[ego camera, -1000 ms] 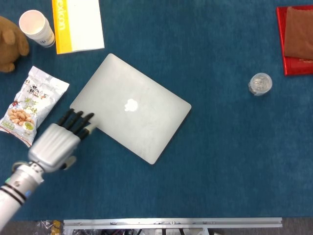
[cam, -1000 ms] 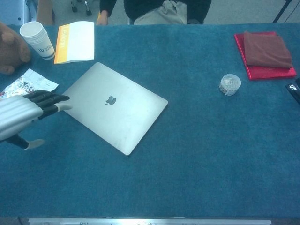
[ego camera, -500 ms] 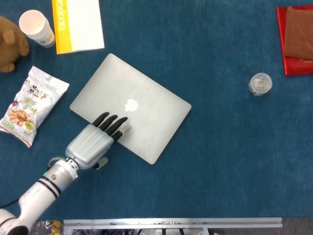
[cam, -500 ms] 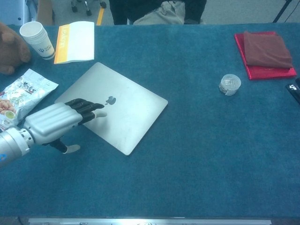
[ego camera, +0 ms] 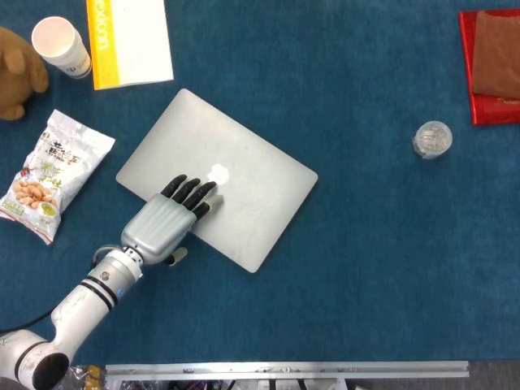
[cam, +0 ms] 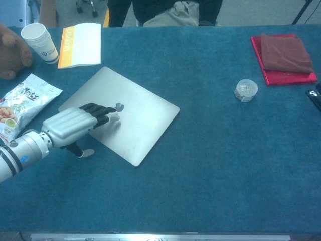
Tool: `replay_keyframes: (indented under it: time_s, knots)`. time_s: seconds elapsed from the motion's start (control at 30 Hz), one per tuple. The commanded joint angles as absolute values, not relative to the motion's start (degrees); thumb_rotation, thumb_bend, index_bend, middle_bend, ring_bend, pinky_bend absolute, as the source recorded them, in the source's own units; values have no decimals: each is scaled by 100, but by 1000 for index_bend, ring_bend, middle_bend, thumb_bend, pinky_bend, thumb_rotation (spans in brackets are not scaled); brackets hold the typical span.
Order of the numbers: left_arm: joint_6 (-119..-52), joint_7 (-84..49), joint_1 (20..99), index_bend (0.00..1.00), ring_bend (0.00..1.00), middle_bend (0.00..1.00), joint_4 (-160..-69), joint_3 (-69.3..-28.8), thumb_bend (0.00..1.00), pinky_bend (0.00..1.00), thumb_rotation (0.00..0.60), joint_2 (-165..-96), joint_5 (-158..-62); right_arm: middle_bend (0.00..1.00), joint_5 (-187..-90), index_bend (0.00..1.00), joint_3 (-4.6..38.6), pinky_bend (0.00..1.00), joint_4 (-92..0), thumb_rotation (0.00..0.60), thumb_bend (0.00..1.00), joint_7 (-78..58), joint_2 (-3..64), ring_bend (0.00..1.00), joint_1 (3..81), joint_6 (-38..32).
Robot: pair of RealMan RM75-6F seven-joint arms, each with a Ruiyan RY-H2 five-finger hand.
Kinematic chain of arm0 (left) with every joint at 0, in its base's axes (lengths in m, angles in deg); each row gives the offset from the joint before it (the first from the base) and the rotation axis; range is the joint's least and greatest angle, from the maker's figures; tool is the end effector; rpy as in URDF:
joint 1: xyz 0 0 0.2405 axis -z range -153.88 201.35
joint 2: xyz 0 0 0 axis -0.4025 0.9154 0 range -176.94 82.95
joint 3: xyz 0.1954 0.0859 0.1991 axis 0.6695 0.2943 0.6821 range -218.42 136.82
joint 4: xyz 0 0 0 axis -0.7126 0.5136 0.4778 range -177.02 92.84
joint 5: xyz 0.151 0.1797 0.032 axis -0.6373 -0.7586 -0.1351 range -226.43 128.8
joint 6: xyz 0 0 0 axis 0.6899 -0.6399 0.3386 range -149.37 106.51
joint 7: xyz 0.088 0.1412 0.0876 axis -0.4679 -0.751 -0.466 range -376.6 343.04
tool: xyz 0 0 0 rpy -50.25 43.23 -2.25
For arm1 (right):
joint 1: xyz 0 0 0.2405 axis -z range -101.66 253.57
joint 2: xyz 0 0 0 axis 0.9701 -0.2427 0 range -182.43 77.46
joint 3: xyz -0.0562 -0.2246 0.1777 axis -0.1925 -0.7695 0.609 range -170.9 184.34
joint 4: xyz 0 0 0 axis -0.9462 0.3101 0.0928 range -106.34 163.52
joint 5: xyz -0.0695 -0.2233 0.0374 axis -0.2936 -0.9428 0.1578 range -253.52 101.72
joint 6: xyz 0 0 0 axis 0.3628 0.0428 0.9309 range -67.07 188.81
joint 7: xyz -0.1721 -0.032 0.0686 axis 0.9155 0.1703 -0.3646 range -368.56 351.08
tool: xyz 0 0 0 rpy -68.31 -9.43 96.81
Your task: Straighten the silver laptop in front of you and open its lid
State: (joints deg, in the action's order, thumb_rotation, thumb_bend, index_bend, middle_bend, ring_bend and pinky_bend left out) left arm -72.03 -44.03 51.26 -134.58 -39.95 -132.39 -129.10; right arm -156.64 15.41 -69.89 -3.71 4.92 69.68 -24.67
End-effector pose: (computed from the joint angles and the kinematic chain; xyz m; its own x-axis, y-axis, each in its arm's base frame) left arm -0.2278 0.2742 -0.0932 0.6349 0.3950 0.6640 0.7434 -0.5465 -0.3857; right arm -0.3332 -0.2591 0.2065 0.4653 0.1119 0.8781 -0.8851 0.0465 0.4631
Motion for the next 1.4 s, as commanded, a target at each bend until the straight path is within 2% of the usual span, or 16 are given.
replay_keyframes:
  time_s: [0.03, 1.4]
  knots:
    - [-7245, -4341, 5152, 0, 0, 0, -13445, -3989, 250, 0, 600, -13276, -12909, 93, -15664, 92, 1538, 151, -7001, 600, 285, -368, 489, 51, 6969, -2465]
    - [-7498, -3730, 5436, 0, 0, 0, -13076, -3890, 250, 0, 600, -14031, -13005, 91, -15610, 91, 1538, 151, -7052, 600, 285, -597, 236, 51, 7140, -2619]
